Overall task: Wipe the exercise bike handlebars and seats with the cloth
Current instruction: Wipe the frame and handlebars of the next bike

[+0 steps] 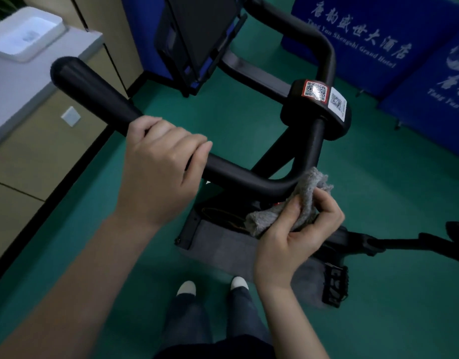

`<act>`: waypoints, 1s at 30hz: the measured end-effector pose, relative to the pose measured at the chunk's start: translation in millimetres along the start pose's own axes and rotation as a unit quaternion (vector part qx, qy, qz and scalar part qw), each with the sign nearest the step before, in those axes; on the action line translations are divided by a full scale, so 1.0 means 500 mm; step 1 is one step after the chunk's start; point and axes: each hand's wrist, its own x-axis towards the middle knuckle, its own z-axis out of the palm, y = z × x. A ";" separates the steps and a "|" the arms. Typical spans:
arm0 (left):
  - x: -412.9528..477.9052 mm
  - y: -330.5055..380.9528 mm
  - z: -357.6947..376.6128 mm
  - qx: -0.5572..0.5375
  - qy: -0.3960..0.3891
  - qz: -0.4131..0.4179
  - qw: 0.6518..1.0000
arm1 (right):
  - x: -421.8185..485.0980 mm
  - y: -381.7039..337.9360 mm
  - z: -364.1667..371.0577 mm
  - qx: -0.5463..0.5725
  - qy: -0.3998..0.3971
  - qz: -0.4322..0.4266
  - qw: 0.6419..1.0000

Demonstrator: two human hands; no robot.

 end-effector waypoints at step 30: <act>0.008 -0.043 -0.042 -0.150 -0.123 0.052 0.980 | -0.164 -0.081 0.155 0.047 0.135 0.035 0.989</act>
